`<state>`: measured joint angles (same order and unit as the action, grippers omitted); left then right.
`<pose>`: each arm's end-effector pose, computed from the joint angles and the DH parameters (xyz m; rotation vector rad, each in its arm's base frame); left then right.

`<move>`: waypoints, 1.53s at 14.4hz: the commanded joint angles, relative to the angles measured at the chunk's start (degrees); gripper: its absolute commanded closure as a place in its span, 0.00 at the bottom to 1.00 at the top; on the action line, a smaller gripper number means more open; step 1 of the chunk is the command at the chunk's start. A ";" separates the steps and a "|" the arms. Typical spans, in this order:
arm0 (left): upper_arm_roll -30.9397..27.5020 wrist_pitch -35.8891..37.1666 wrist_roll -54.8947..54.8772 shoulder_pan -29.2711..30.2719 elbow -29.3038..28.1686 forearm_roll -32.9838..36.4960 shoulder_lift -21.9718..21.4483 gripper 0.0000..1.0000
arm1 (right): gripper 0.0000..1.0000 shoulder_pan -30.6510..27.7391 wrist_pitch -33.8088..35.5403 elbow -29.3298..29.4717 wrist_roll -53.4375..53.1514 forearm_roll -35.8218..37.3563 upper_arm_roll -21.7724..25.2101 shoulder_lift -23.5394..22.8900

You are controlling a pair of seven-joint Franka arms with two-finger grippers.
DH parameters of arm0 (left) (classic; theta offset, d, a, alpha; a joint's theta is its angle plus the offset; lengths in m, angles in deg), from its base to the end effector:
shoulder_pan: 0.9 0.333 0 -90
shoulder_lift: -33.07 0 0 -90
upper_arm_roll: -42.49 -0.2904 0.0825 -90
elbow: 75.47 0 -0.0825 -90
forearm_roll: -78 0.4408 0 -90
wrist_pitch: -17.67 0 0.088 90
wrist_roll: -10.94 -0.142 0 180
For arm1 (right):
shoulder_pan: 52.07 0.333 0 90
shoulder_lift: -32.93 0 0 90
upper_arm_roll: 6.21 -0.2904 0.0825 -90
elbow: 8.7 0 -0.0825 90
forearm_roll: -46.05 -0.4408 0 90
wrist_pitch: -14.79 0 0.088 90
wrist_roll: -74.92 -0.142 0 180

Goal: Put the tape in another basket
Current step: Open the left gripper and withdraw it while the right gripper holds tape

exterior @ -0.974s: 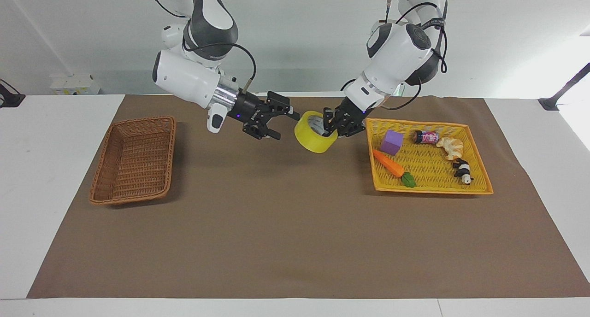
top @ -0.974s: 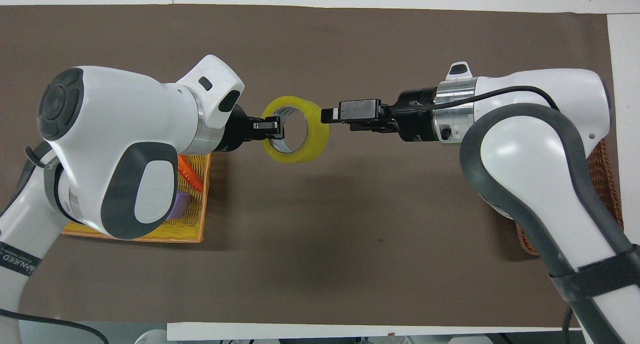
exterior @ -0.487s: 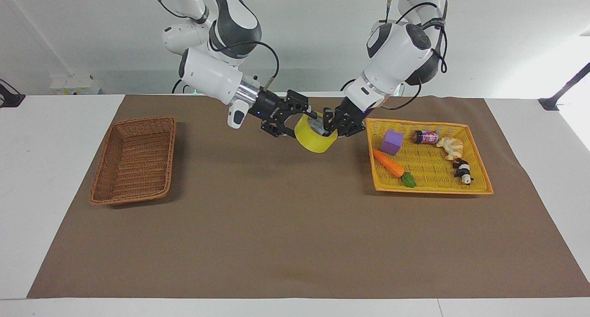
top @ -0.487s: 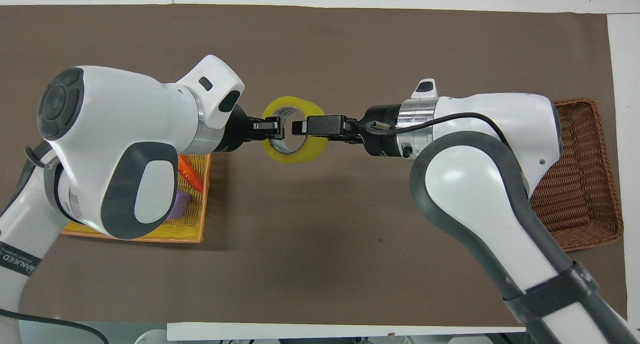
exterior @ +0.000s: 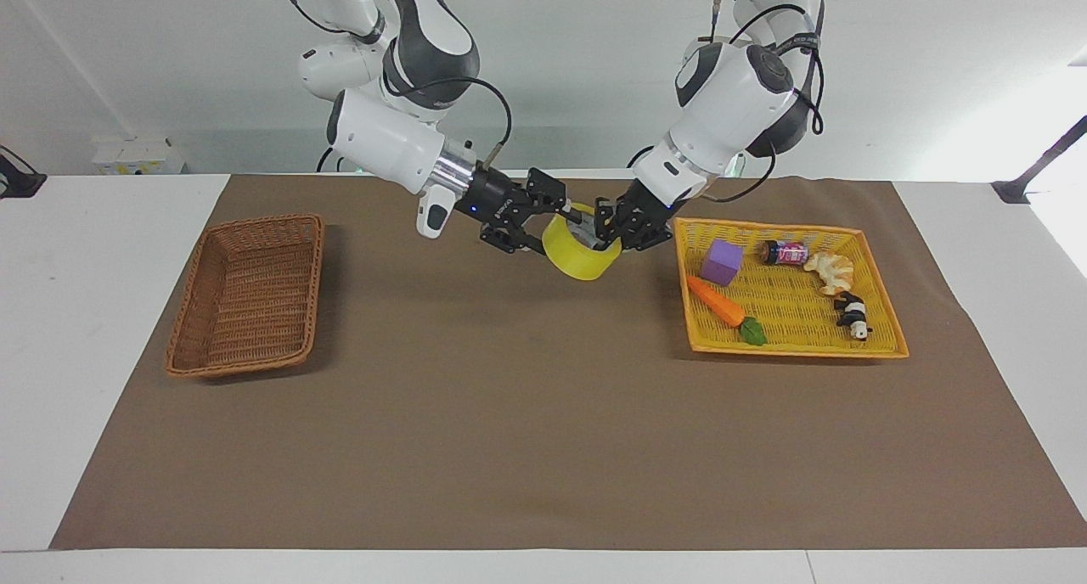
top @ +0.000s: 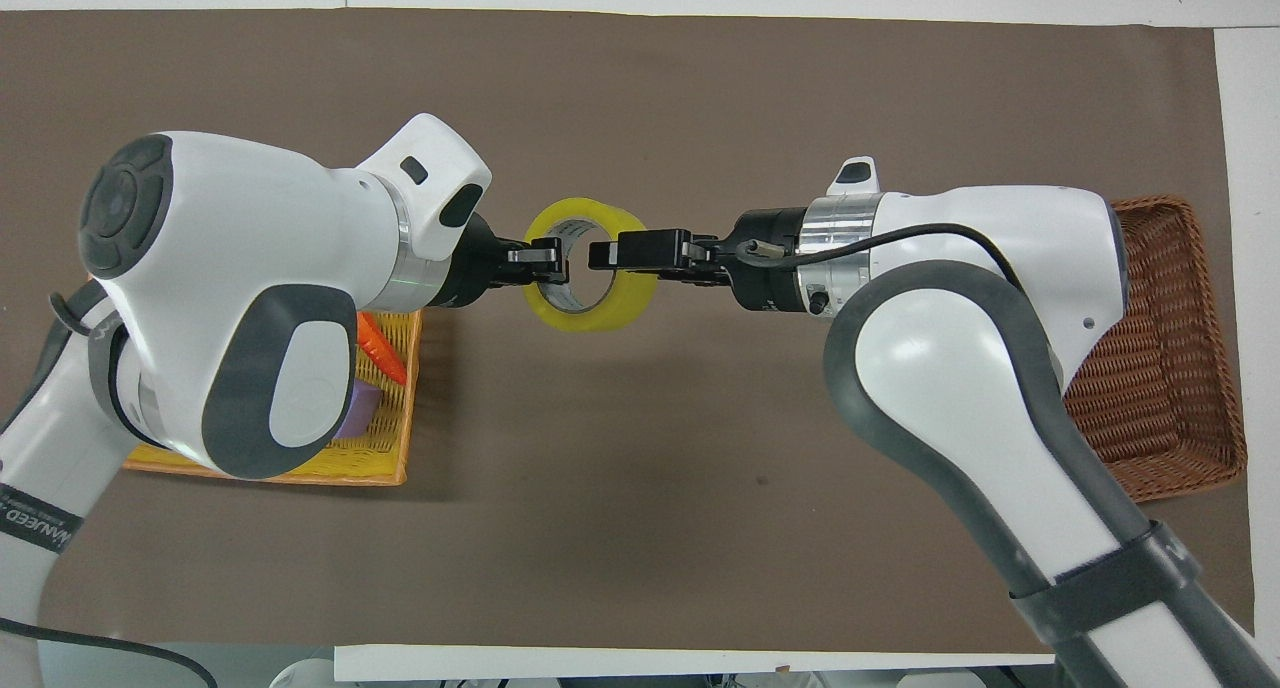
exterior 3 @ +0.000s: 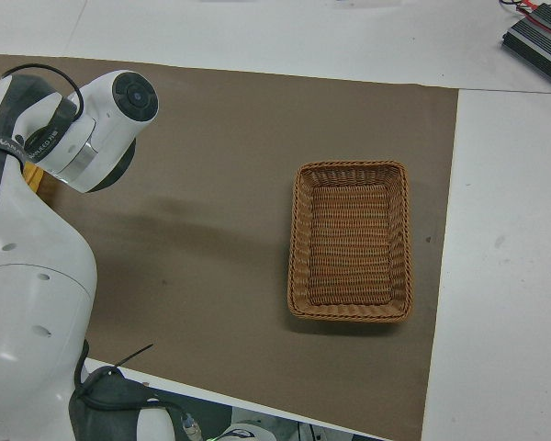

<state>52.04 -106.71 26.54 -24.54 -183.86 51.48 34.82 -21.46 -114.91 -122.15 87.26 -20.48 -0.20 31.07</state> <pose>0.5330 -0.3840 0.4375 2.6580 -0.1191 0.0674 0.5795 0.3192 0.4198 -2.1588 0.0399 -0.1359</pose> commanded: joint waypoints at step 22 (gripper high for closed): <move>-1.99 22.33 0.40 12.28 8.80 7.78 -5.18 0.00 | 1.00 -8.88 7.60 -1.60 2.15 -0.62 0.15 1.94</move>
<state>49.80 -87.78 27.85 -15.66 -175.82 56.25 29.74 -26.20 -111.30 -122.87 87.55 -20.50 0.19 31.30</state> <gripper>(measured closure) 0.000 0.471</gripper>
